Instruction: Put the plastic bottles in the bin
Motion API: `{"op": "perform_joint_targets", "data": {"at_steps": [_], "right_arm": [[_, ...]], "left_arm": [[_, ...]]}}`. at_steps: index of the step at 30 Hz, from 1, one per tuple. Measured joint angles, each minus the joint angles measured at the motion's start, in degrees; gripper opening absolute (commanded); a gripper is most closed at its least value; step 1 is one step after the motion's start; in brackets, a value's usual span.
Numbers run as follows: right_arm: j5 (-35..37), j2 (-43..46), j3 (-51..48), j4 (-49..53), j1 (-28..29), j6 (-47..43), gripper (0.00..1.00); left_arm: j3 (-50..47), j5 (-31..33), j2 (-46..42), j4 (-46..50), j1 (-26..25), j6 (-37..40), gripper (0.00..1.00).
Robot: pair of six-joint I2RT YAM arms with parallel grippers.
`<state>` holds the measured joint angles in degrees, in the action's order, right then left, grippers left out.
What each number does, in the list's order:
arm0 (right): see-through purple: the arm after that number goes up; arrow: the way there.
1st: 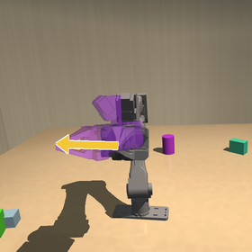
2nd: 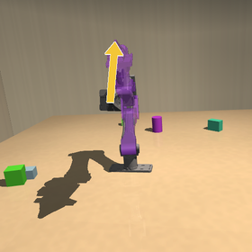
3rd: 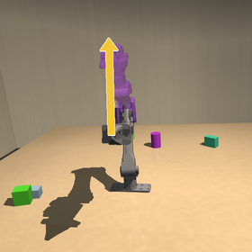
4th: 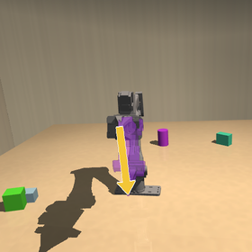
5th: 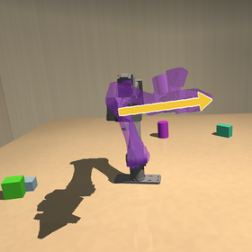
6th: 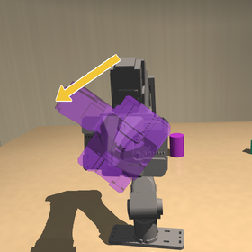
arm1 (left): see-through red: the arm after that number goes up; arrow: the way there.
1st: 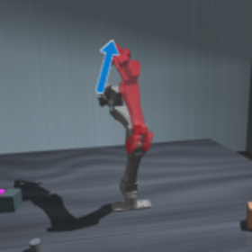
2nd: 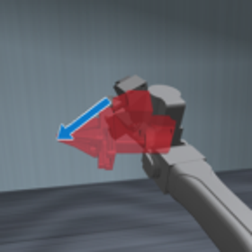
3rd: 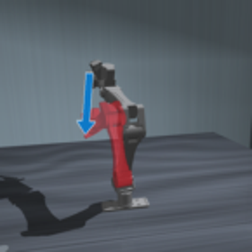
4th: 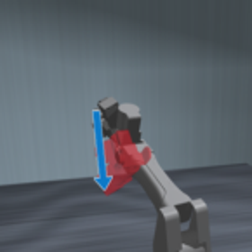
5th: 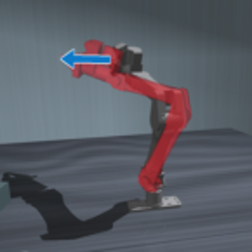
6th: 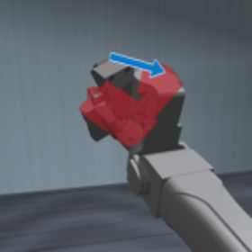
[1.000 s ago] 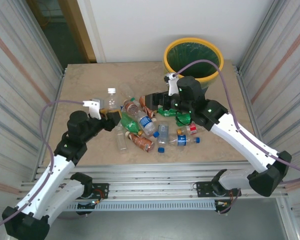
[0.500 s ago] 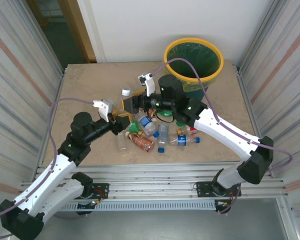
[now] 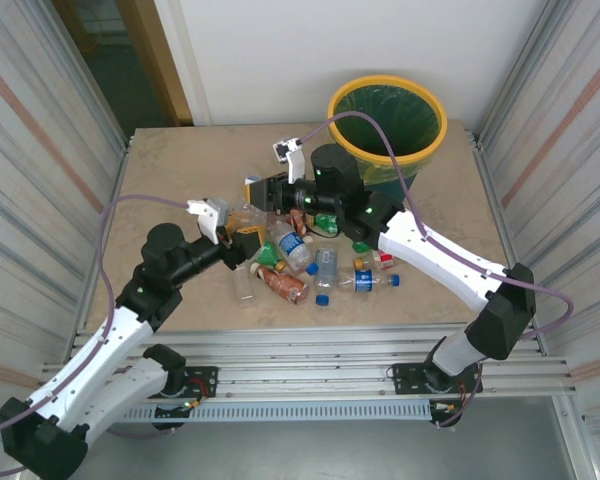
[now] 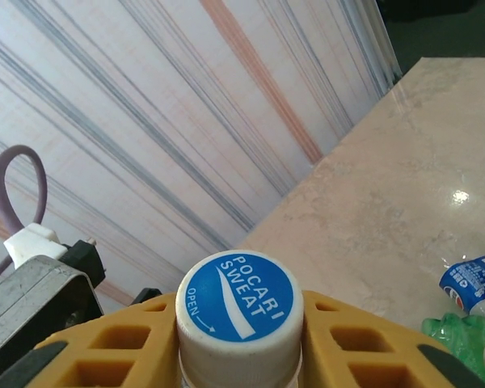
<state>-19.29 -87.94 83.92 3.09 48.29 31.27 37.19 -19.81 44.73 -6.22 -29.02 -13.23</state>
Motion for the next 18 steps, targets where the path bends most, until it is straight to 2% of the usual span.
{"op": "perform_joint_targets", "data": {"at_steps": [2,4,6,8,9,18], "right_arm": [[0.02,0.00,0.00,0.00,0.00,0.07,0.18],[0.04,0.00,0.02,0.00,0.00,0.07,0.11],[0.15,0.00,0.02,0.04,0.00,0.04,0.07],[0.17,0.00,0.09,0.13,0.02,-0.04,0.06],[0.33,0.00,0.11,0.20,0.09,-0.22,0.05],[4.90,0.74,2.32,6.36,-0.50,-3.72,0.01]], "left_arm": [[0.00,0.04,0.00,-0.02,0.00,0.04,0.36],[0.00,0.07,0.00,-0.02,0.00,0.09,0.42],[0.00,0.07,0.00,-0.02,0.00,0.11,0.63],[0.00,0.09,0.00,0.07,0.00,0.31,0.96],[0.00,0.07,0.00,0.11,0.00,0.33,0.99],[-0.20,0.35,-2.45,0.35,0.00,0.44,0.99]]}}
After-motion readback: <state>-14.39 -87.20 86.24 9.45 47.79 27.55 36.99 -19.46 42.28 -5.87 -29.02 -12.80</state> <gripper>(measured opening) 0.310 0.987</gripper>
